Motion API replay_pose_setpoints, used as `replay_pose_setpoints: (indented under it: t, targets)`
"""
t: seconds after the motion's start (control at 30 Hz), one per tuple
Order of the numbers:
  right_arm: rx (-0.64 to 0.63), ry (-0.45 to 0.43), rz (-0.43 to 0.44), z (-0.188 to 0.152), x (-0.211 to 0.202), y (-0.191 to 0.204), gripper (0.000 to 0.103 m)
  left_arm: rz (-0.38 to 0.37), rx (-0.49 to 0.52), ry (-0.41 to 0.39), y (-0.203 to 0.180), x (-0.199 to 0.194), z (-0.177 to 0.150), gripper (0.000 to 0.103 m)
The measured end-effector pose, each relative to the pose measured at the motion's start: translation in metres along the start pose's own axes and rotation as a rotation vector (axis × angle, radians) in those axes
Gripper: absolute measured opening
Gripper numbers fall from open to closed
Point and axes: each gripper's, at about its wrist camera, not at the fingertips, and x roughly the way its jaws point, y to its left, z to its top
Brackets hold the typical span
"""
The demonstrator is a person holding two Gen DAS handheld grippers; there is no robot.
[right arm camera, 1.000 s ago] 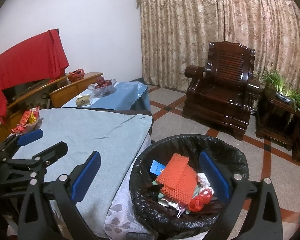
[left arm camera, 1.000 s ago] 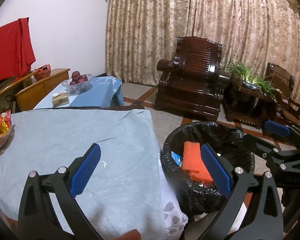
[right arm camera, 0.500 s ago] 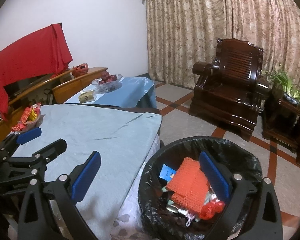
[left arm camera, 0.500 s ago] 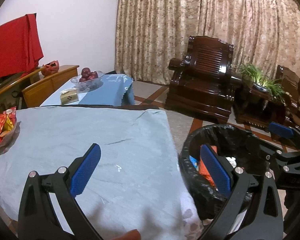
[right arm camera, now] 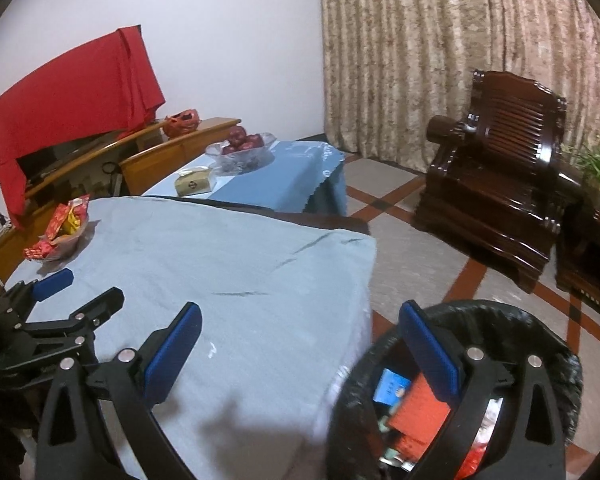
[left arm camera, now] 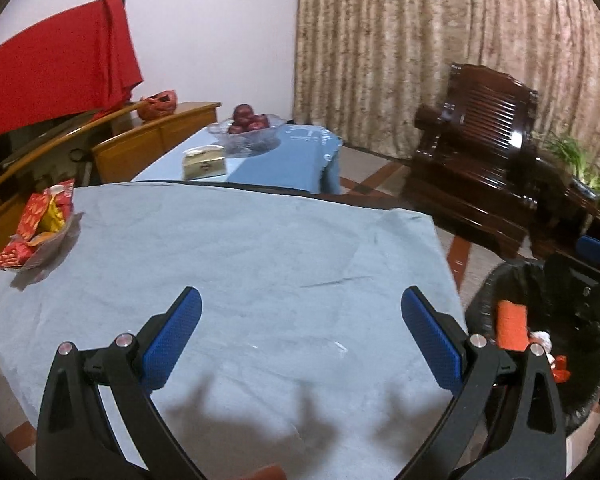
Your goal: Collect trash
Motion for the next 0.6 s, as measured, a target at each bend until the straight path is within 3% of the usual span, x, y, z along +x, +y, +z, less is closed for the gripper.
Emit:
replay_pose_setpoints:
  t: [0.6]
  targets:
    - [-0.006,-0.034,0.003,0.013,-0.008,0.006,0.097,-0.023,0.021,-0.043,-0.015,-0.009,0.017,0.097]
